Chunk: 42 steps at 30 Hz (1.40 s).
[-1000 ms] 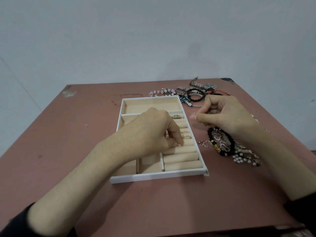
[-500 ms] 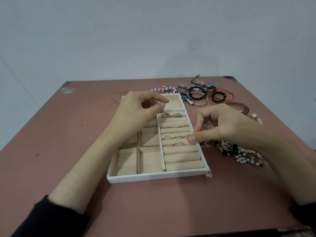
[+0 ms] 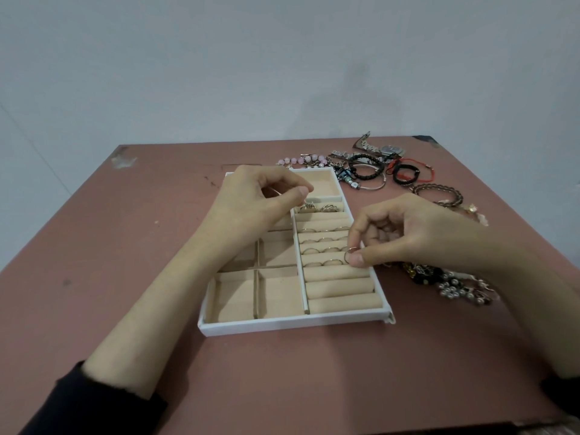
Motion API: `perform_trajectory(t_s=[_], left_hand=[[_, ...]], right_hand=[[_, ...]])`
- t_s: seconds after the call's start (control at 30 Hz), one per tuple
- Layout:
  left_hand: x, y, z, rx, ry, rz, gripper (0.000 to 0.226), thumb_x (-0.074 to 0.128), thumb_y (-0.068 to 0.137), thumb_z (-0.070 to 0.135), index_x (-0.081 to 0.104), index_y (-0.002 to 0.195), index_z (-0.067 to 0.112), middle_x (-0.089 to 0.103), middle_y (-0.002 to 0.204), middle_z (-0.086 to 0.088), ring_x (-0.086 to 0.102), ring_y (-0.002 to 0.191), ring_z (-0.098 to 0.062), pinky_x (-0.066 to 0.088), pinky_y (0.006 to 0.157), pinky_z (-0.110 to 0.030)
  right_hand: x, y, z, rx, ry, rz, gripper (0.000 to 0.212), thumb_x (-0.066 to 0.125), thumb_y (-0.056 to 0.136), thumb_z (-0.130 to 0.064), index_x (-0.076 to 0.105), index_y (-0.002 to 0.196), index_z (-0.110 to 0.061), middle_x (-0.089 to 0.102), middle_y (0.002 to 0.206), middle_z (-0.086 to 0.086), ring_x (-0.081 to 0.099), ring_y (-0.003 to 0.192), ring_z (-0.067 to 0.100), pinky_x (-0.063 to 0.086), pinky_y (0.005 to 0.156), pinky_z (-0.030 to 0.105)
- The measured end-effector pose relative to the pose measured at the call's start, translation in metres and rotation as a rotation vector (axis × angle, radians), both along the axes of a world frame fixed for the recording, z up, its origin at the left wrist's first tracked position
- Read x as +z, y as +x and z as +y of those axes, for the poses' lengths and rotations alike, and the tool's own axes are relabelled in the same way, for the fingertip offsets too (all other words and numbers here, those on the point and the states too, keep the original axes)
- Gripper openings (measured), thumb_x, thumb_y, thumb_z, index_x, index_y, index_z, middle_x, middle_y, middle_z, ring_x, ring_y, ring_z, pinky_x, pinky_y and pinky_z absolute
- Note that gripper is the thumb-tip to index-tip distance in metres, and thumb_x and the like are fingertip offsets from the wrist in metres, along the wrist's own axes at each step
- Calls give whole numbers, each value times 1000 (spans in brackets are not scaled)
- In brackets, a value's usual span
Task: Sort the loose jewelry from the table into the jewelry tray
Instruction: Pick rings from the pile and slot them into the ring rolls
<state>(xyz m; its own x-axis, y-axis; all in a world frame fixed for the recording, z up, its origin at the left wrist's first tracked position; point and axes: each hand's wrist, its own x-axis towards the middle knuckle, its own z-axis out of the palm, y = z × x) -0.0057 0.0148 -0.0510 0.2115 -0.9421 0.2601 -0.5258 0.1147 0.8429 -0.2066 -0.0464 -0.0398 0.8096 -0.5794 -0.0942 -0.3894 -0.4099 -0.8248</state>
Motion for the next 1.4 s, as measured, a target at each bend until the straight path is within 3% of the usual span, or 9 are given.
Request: perform_trajectory(t_s=[0.13,0.33,0.43,0.6,0.97,1.1,1.2,1.27,1.4], left_hand=[[-1,1,-1,3,-4,-2,9,64,84,22,73,82,24,72,77,3,63,78,-22,42,64,-17],[0,1,1,1,0,3,9,64,84,22,73,83,22,73,78,3,64,82,-23,42,63,-18],[0,1,1,6,-1,2,9,64,84,23,73,82,23,73,78,3,64,82,-23,44,64,-20],[-1,0,0,10,-2,-7,9,65,84,22,73,82,23,73,79,2,65,83,-23,52,78,-35],[-1,1,0,5,4,-20,9,64,84,23,73,83,23,72,78,4,64,80,-18,45,68,-18],[-1,1,0,2,2,-21,9,64,84,23,73,83,23,72,79,4,64,81,-18,46,69,-20],[-2,0,0,-3,-3,-18,9,64,84,24,73,83,24,72,78,5,64,80,-18,45,67,-19],[0,-2,1,-18,-8,0,9,64,84,23,73,84,24,72,78,5,63,78,-18,44,65,-15],[8,-16,-8,-85,9,-30,9,66,84,22,73,87,23,70,72,6,59,68,-4,41,60,-9]], right_hand=[[3,-2,1,1,-21,-14,8,76,73,-23,73,75,-17,46,56,-3,36,52,5,29,48,13],[4,-2,1,-7,-53,-50,6,72,77,-18,74,74,-14,39,43,-14,31,43,2,25,45,9],[4,-2,1,0,-45,-47,7,73,76,-19,74,73,-13,37,44,-13,30,43,3,24,45,10],[2,-3,-1,22,-29,-33,6,75,75,-21,75,73,-15,44,52,-3,33,48,3,27,47,12],[-6,-1,-5,32,-6,-47,11,76,75,-10,68,82,-15,44,57,0,35,50,6,31,47,12],[-7,-1,-6,38,-8,-51,12,76,74,-11,68,82,-15,45,58,1,36,51,7,31,48,12],[-4,-4,-6,38,-10,-95,10,75,76,-16,68,82,-16,49,62,13,42,57,14,36,54,18],[-1,-7,-9,-45,-55,-169,6,71,79,-15,68,83,-13,51,63,16,44,58,15,38,55,16],[-1,-17,-29,-380,-97,-363,6,67,83,-13,67,79,-18,51,55,-5,45,48,4,35,46,12]])
